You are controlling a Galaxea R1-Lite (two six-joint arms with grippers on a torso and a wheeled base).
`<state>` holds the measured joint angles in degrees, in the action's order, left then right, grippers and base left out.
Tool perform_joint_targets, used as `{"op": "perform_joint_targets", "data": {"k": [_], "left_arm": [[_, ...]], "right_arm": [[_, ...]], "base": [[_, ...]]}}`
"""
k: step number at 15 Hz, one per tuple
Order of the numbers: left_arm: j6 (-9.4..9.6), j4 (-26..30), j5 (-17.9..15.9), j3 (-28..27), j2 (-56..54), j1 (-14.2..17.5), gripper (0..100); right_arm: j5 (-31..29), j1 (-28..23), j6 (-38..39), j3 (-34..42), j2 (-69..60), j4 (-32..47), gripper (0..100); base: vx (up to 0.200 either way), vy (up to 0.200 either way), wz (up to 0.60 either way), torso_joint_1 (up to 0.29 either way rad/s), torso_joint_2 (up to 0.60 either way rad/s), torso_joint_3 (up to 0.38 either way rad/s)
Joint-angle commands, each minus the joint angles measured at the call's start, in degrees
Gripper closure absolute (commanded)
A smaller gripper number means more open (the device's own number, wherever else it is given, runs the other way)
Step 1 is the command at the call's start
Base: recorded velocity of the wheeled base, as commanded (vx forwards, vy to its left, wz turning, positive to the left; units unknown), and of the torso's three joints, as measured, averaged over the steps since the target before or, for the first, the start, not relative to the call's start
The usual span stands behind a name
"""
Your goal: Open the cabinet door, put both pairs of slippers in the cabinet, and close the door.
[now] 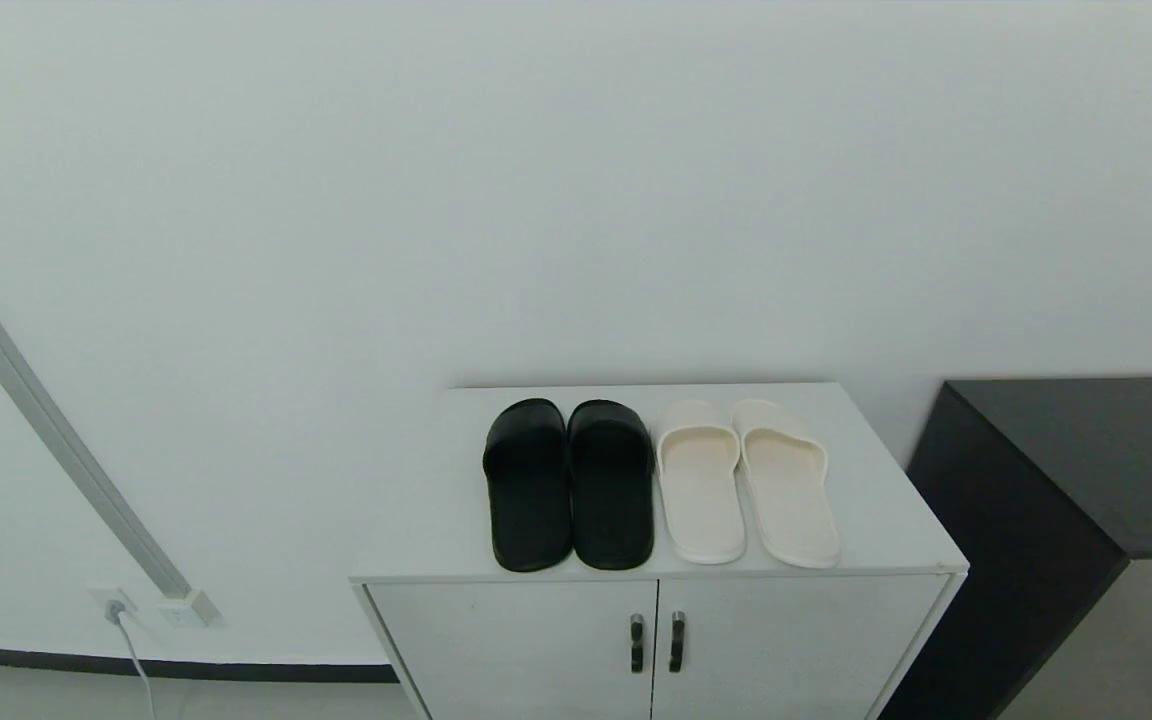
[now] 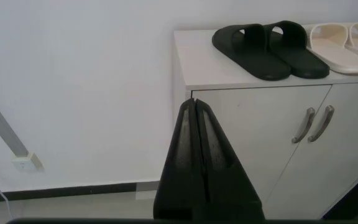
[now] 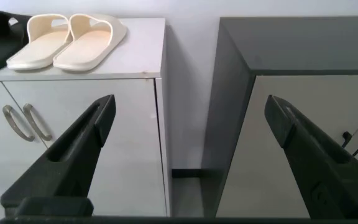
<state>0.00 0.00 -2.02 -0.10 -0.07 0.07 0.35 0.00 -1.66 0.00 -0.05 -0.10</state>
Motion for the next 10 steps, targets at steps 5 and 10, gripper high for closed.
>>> {"op": "perform_joint_targets", "data": {"k": [5, 10], "left_arm": [[1.14, 0.0, -1.1, 0.1, 0.1, 0.0, 100], [1.58, 0.1, -1.3, 0.0, 0.1, 0.0, 100]], "right_arm": [[-0.6, -0.1, 3.4, -0.8, 0.5, -0.6, 0], [9.5, 2.5, 0.8, -8.5, 23.4, 1.6, 0]], "base": [[0.0, 0.0, 0.0, 0.0, 0.0, 0.0], [0.0, 0.0, 0.0, 0.0, 0.0, 0.0]]}}
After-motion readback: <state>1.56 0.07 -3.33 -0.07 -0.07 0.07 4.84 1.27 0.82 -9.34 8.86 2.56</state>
